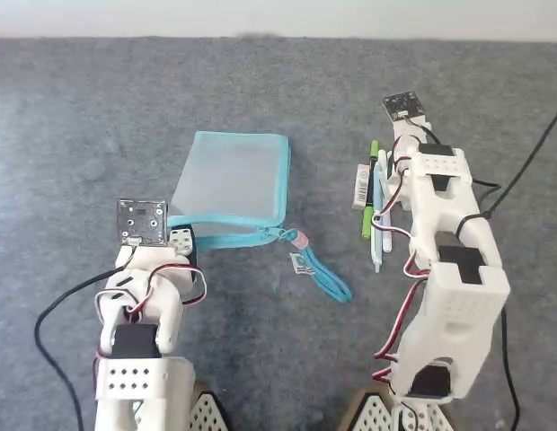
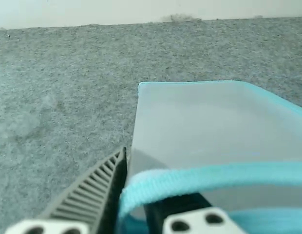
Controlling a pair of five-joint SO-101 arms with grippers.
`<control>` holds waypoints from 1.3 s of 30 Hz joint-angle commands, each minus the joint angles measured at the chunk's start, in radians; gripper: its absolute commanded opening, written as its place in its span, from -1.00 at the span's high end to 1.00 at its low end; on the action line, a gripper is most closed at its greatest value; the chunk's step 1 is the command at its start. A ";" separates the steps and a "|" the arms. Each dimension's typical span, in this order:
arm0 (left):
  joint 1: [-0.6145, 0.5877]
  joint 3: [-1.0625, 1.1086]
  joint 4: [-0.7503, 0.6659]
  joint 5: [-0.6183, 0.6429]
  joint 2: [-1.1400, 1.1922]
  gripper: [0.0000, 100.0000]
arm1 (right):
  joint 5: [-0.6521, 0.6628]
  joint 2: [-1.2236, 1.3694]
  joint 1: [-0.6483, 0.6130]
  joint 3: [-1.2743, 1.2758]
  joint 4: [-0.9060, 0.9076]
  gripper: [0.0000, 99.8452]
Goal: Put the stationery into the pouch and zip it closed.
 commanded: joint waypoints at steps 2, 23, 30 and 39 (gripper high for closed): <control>0.000 -0.015 -0.021 -0.014 -0.003 0.98 | 0.008 -0.007 0.008 -0.041 0.031 0.78; 0.078 0.021 -0.025 -0.063 -0.003 0.98 | 0.014 -0.786 -0.047 -0.009 0.759 0.99; 0.083 0.025 -0.025 -0.068 -0.003 0.98 | 0.015 -1.276 -0.547 0.307 0.792 0.99; 0.143 0.027 -0.025 -0.069 -0.003 0.98 | 0.058 -1.328 -0.788 0.387 0.785 0.99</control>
